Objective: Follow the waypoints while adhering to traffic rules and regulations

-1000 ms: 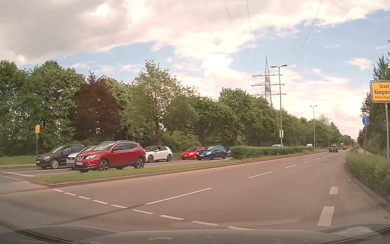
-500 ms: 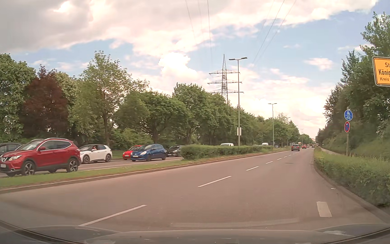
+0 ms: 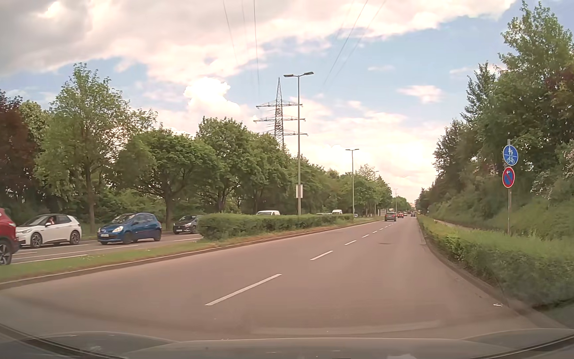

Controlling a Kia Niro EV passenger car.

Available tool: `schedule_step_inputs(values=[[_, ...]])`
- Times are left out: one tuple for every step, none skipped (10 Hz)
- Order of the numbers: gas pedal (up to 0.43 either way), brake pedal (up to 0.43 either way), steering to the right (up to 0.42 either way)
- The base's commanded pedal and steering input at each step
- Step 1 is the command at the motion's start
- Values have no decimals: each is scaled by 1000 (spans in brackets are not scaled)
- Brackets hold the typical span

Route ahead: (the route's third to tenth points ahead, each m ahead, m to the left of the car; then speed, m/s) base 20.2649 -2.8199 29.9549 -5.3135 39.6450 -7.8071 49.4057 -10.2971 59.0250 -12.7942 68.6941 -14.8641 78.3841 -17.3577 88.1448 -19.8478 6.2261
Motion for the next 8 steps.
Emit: schedule_step_inputs(values=[[209, 18, 107], [209, 18, 108], [209, 18, 107], [209, 18, 107], [209, 18, 107], [209, 18, 107], [209, 18, 105], [209, 18, 101]])
